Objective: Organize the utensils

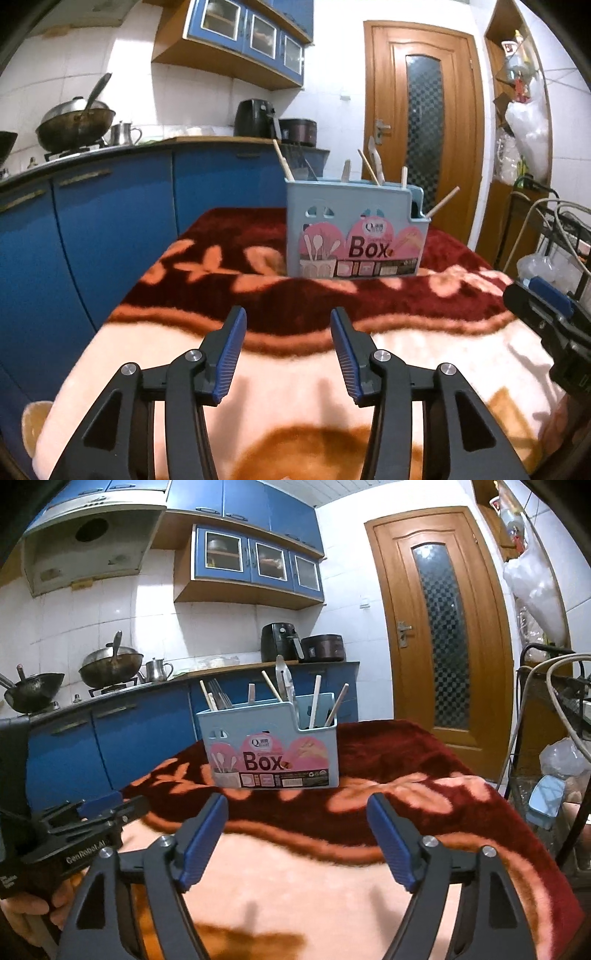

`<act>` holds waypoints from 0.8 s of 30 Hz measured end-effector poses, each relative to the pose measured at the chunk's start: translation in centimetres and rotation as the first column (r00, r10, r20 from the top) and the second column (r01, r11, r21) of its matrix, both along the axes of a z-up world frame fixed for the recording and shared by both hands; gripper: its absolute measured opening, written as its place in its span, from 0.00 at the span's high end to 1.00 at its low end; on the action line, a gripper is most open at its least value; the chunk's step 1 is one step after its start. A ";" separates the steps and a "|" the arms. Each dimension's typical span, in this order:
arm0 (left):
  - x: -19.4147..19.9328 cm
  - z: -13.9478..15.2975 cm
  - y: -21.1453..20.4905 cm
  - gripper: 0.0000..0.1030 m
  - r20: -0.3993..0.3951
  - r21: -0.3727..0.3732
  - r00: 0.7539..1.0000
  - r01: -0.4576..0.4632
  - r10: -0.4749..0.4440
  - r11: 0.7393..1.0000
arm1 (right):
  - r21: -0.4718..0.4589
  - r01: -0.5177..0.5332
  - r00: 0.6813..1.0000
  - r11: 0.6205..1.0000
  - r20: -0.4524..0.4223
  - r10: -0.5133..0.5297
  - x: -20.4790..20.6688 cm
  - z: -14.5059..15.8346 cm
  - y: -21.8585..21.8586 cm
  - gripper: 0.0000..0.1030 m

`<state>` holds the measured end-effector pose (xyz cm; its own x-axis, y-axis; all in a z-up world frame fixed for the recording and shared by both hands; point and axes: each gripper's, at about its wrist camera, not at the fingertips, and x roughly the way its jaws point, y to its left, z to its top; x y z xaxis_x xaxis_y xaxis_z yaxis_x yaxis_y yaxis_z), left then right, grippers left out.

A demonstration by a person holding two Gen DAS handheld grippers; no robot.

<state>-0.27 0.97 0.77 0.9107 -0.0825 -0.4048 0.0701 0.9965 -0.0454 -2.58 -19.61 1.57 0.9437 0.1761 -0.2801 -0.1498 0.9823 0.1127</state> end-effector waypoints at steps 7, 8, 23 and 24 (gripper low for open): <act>-0.5 0.0 -0.3 0.51 0.031 0.016 0.999 -0.022 0.021 1.000 | 0.000 0.009 1.000 1.000 -0.005 -0.009 0.0 -0.3 -0.2 0.22; -0.5 -0.1 -0.4 0.51 0.031 0.021 0.999 -0.024 0.023 0.999 | 0.000 0.010 1.000 1.000 -0.004 -0.010 0.0 -0.4 -0.1 0.22; -0.9 0.0 -0.7 0.51 0.044 0.039 0.998 -0.038 0.036 0.999 | -0.002 0.008 1.000 1.000 -0.004 -0.008 -0.1 -0.4 -0.1 0.22; -0.9 -0.1 -0.7 0.51 0.045 0.039 0.998 -0.039 0.037 0.999 | -0.002 0.009 1.000 1.000 -0.004 -0.009 -0.1 -0.5 -0.1 0.22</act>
